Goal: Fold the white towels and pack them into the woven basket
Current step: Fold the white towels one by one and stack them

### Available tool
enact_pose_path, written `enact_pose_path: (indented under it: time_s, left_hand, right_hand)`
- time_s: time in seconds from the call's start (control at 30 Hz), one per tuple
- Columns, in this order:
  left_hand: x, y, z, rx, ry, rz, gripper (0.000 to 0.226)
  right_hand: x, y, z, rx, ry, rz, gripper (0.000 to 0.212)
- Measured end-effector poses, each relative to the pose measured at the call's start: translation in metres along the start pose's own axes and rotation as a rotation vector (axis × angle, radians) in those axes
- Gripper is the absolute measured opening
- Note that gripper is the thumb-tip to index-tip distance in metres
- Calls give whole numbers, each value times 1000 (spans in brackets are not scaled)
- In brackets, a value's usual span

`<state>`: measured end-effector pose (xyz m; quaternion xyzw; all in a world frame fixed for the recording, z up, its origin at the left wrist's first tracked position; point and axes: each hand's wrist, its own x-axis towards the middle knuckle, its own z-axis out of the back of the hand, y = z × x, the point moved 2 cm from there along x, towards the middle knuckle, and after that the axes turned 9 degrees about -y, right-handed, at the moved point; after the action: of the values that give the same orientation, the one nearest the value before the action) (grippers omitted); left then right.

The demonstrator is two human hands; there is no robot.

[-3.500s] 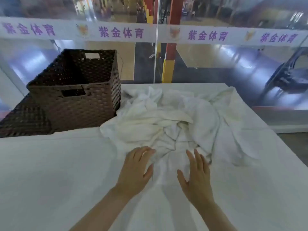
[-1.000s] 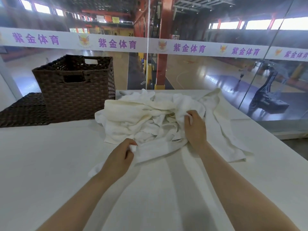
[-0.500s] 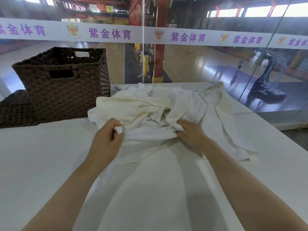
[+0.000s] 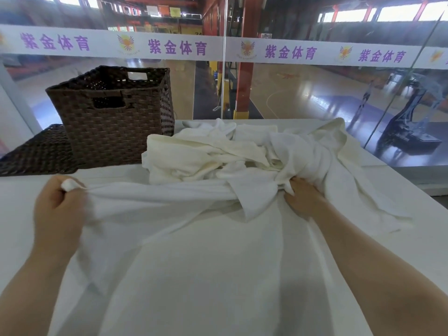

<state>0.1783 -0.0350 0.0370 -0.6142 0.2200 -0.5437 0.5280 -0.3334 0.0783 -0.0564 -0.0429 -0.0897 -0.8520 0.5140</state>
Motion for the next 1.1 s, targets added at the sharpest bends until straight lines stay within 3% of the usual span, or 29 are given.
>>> enact_pose_path:
  time_s: [0.1,0.17,0.2,0.27,0.3,0.33,0.4,0.47,0.57,0.67,0.77,0.9,0.97,1.1]
  left_hand:
    - [30,58,28,79,-32,161,35]
    - [19,55,35,106,20,159,28]
    - [9,46,35,99,55,145,21]
    - [-9,36,34,49,163,120,12]
    - [-14,35,33,27,204,112,10]
    - [-18,37,32,24,224,103,10]
    - [-23,40,31,50,202,76,7]
    - [-25,41,34,69,173,48,4]
    - [-23,46,46,94,147,24,4]
    - [-15,60,66,113,80,56,7]
    - [0,76,91,134,-10,73,16]
    - [12,91,113,160,-37,95,23]
    - [12,93,117,160,-76,82,21]
    - [7,85,118,105,-168,48,8]
  right_hand:
    - [0,12,7,72,94,-72,44]
    - [-4,36,24,273,71,-220,23]
    - [-5,47,28,377,-6,-288,26]
    - [-20,77,43,422,-337,-289,37]
    - [-30,98,47,410,-486,-167,40]
    - [-39,119,49,435,-532,5,42]
    - [-53,155,42,417,-284,308,51]
    - [-59,170,30,238,-77,437,55]
    - [-61,165,26,106,-169,378,49]
    - [-57,147,43,210,-286,94,33]
    - [-53,121,66,607,-255,-264,29]
    - [-49,120,93,1592,-22,-645,30]
    - [-42,129,103,1728,-72,-666,31]
    - [-28,147,119,1905,-171,-532,27]
